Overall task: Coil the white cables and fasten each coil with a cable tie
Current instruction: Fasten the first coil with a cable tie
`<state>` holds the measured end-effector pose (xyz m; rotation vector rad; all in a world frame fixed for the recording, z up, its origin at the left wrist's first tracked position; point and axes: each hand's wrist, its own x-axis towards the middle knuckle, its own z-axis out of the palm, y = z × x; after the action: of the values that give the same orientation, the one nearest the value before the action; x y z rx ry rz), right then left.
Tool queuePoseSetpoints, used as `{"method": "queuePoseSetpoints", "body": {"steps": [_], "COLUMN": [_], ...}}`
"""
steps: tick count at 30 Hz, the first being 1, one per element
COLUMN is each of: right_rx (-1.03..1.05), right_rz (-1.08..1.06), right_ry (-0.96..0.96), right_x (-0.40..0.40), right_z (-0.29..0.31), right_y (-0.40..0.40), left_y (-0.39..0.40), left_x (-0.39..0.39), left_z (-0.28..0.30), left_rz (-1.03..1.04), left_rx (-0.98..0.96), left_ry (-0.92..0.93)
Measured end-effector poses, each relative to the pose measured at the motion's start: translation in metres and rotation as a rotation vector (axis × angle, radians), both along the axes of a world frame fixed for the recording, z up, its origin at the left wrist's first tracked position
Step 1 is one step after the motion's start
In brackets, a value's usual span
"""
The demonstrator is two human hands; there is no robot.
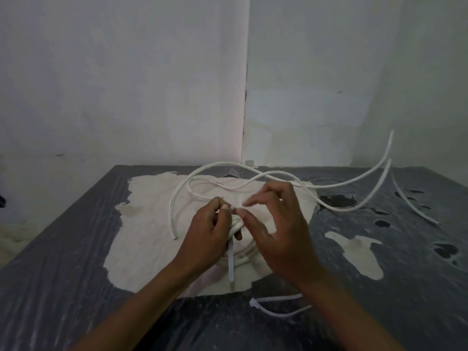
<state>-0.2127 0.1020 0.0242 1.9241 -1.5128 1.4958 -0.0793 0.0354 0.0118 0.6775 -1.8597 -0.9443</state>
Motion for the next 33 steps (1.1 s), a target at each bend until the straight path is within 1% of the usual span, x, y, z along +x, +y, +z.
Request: {"method": "queuePoseSetpoints", "body": {"steps": [2,3,6,8,9,12,15,21,24,28,33], "right_rx": [-0.044,-0.034,0.111,0.177,0.188,0.157,0.044,-0.117,-0.149,-0.138,-0.14], "right_rz": [0.013,0.034,0.082,0.02,-0.011,-0.019,0.025,0.031,-0.009,-0.038,-0.054], "right_ry": [0.195,0.305,0.579,0.695,0.717,0.715,0.683,0.65,0.579,0.408,0.227], "right_x": [-0.007,-0.01,-0.016,-0.015,-0.013,-0.008,-0.005,-0.005,-0.002,0.001,0.001], "right_z": [0.005,0.005,0.001,-0.005,-0.008,-0.013,-0.019,-0.021,-0.014,-0.008,-0.014], "right_y": [0.008,0.012,0.025,0.03,0.031,0.027,0.022,0.02,0.018,0.017,0.019], "left_y": [-0.002,-0.002,-0.003,-0.004,-0.005,-0.007,-0.006,-0.002,-0.002,0.004,0.008], "left_x": [-0.001,-0.001,-0.002,-0.001,0.0,0.0,-0.002,-0.003,-0.003,-0.005,-0.005], "left_z": [0.001,0.001,0.001,0.0,0.0,0.0,-0.003,-0.002,-0.003,-0.002,0.002], "left_rz": [0.0,0.002,0.031,0.042,0.036,0.009,0.014,-0.029,-0.06,-0.136,-0.219], "left_rx": [-0.001,0.002,0.012,0.015,0.018,0.029,0.046,0.027,0.031,0.146,0.157], "left_ry": [0.012,0.021,0.044,0.046,0.051,0.051,0.029,0.049,0.085,0.13,0.136]}}
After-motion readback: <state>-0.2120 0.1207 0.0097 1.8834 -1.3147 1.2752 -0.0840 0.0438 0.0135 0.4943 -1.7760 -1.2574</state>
